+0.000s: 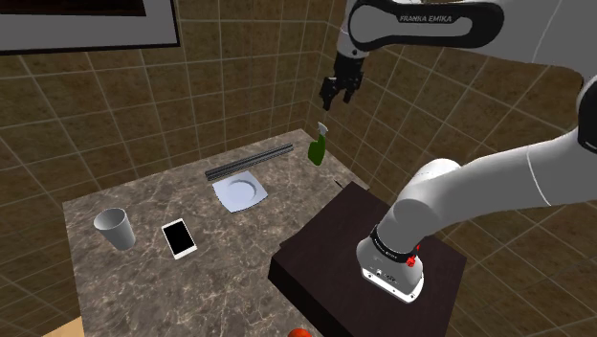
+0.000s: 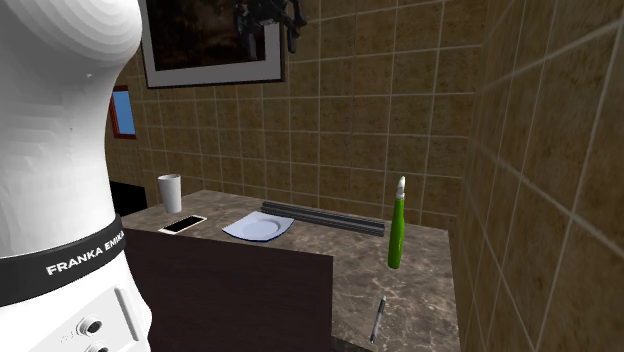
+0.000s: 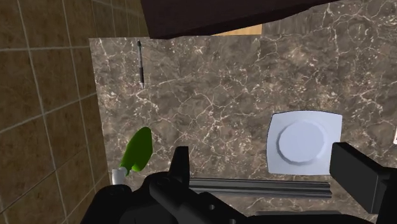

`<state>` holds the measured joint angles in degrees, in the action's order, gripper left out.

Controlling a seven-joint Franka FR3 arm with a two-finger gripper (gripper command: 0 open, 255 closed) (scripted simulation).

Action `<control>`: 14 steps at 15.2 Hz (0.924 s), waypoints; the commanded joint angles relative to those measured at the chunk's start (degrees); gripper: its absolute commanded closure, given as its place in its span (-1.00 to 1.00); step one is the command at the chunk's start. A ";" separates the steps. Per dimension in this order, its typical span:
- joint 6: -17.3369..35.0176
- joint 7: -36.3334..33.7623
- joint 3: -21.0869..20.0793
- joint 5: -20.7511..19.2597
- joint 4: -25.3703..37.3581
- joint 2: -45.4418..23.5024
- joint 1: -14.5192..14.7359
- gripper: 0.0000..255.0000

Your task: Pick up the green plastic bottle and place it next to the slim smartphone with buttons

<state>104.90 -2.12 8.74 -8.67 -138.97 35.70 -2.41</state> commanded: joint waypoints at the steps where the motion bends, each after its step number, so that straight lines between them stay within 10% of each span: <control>1: 2.80 1.61 1.81 -0.48 0.30 -2.98 -0.44 -1.00; 14: 19.76 15.18 13.35 3.35 7.70 -28.05 -2.16 -1.00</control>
<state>123.35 11.76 21.32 -6.13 -132.02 9.84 -4.46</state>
